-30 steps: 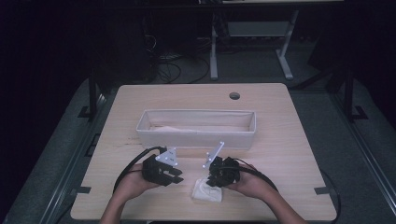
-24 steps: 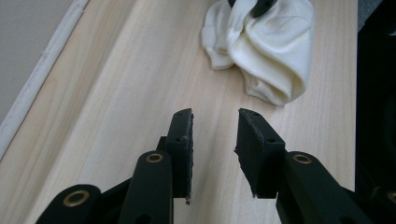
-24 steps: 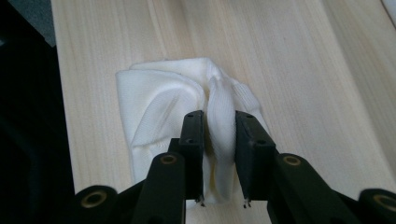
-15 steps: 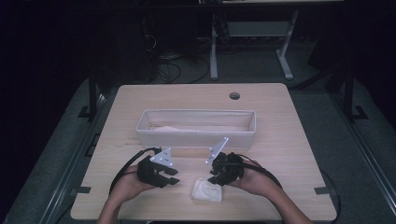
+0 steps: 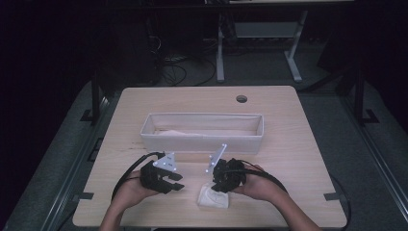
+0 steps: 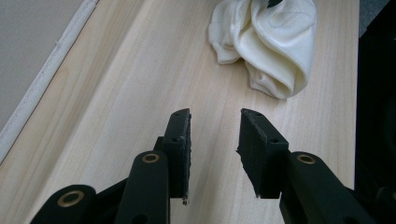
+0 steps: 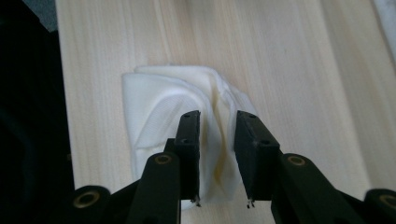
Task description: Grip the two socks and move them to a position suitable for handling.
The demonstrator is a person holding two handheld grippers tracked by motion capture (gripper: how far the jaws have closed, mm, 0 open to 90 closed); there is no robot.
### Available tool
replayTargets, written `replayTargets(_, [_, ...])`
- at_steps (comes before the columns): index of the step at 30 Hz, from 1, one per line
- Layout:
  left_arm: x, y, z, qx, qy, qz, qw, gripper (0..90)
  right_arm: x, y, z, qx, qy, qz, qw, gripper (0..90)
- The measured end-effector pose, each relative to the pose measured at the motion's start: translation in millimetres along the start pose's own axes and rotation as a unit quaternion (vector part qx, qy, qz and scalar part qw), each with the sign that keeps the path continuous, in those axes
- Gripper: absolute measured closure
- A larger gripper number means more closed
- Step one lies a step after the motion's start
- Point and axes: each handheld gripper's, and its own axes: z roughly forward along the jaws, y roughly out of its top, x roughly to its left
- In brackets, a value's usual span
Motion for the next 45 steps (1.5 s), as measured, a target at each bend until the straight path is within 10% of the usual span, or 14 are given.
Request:
replayTargets(28, [2.4,-3.1,-3.4,-0.006,0.005,-0.004,1.0,63.6,-12.7,-6.8,9.1,0.026,0.009,0.03,0.9992,88.4])
replayTargets(45, [2.2,-5.0,-7.7,-0.011,0.009,-0.009,0.9999,63.6,3.9,-8.6,-19.7,-0.016,0.009,-0.016,0.9997,82.1])
